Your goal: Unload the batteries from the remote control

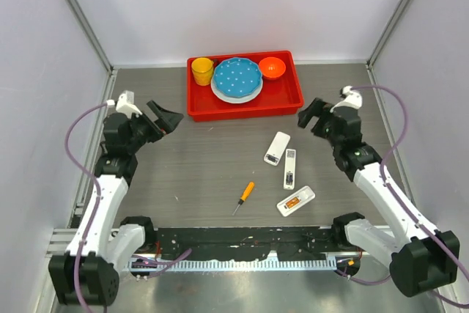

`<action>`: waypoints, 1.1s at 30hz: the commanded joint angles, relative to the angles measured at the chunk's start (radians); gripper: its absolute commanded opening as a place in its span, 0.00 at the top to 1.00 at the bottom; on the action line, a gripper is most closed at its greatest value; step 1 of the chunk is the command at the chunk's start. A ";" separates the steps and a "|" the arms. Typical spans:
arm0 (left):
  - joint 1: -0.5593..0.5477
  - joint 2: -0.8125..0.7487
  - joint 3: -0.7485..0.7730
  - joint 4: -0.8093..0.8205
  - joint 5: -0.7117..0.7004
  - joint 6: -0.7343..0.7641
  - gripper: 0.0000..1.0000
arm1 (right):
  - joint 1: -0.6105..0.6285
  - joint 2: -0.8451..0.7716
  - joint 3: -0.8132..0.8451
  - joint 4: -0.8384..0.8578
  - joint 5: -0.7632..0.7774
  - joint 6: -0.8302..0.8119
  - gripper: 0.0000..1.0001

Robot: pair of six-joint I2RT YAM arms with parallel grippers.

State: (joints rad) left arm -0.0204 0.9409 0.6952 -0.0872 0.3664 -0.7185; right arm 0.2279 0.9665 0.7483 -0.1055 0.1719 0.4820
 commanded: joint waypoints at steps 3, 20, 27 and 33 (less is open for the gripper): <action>0.010 -0.149 0.072 -0.092 -0.061 -0.010 0.00 | 0.235 0.023 -0.003 -0.177 -0.045 0.095 0.00; -0.253 -0.044 0.303 -0.683 -0.516 0.217 0.00 | 0.694 0.422 0.065 -0.269 -0.071 0.365 0.19; -0.473 0.042 0.348 -0.712 -0.733 0.205 0.00 | 0.723 0.557 0.085 -0.201 -0.146 0.398 0.36; -0.530 0.068 0.342 -0.710 -0.799 0.214 0.00 | 0.751 0.649 0.108 -0.177 -0.153 0.405 0.67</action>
State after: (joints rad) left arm -0.5232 1.0046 1.0031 -0.7841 -0.3283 -0.5152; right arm 0.9596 1.5692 0.8261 -0.3283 0.0387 0.8604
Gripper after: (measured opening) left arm 0.996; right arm 0.449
